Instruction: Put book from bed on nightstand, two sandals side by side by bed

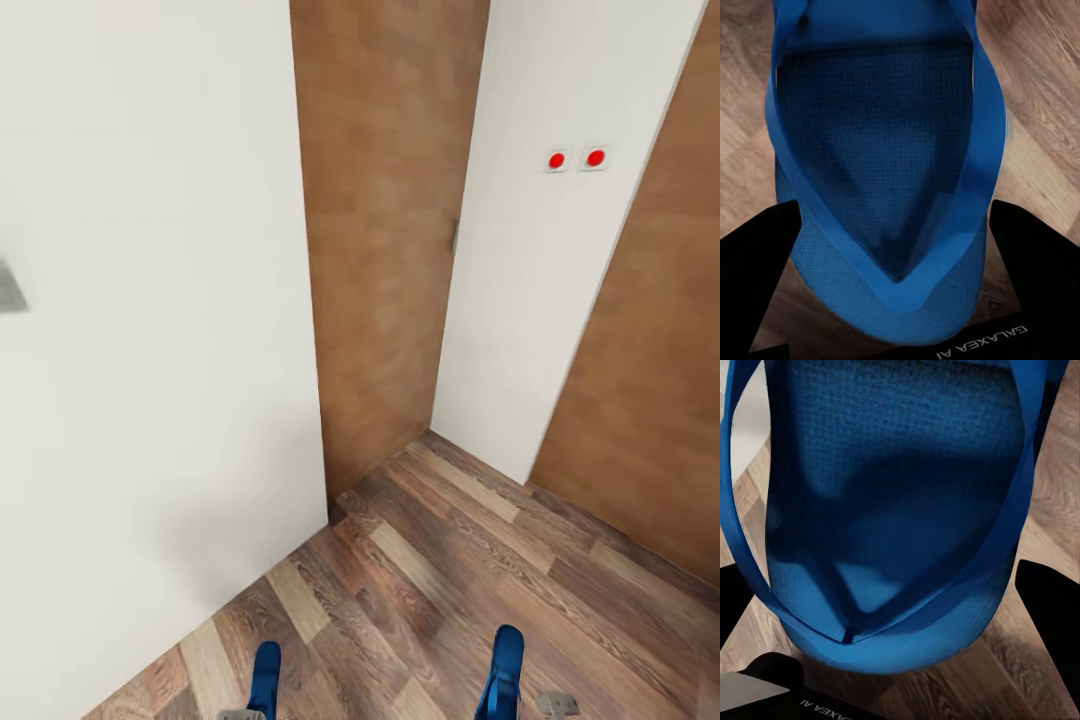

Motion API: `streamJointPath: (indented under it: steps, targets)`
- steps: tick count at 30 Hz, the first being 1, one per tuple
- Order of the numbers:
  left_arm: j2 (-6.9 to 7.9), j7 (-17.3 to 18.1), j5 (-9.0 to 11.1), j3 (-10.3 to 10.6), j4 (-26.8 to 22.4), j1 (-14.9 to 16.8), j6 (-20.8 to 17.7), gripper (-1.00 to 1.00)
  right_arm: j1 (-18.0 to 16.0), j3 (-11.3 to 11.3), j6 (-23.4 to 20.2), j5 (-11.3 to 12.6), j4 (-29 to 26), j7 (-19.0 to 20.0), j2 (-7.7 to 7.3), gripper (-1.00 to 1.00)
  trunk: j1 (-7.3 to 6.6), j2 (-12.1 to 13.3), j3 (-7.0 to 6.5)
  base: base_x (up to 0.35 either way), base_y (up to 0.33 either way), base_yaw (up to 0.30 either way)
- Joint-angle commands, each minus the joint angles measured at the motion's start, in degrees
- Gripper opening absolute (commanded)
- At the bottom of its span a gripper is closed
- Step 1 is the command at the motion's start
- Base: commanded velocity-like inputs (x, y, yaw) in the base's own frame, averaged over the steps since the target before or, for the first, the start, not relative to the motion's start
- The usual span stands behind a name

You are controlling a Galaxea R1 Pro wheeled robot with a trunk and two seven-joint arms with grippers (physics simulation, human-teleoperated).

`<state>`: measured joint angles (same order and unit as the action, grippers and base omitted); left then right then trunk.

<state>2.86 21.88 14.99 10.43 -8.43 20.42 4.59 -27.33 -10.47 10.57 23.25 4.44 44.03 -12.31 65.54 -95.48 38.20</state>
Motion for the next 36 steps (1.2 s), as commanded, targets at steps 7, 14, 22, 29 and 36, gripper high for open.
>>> streamJointPath:
  steps: [7,14,22,29,36]
  targets:
    - [0.02,0.09,0.48,0.47,0.08,0.06,0.24,-1.0,-0.09,-0.42,0.41,0.48,0.22,0.26,0.01,-1.0,-0.01,-0.03,0.05,0.0,0.0,0.29]
    - [0.0,0.09,0.48,0.47,0.08,0.06,0.24,-1.0,-0.09,-0.42,0.46,0.48,0.22,0.26,0.01,-1.0,-0.01,-0.03,0.05,0.0,0.0,0.29]
    - [0.01,0.09,0.48,0.47,0.08,0.06,0.24,-1.0,-0.09,-0.42,0.45,0.48,0.22,0.26,0.01,-1.0,-0.01,-0.03,0.05,0.0,0.0,0.29]
    - [0.01,0.09,0.48,0.47,0.08,0.06,0.24,-1.0,-0.09,-0.43,0.45,0.49,0.22,0.26,0.01,-1.0,-0.01,-0.03,0.05,0.0,0.0,0.29]
    - [0.0,0.09,0.47,0.47,0.08,0.06,0.24,-1.0,-0.09,-0.42,0.43,0.5,0.22,0.26,0.01,-1.0,-0.01,-0.03,0.05,0.0,0.0,0.291]
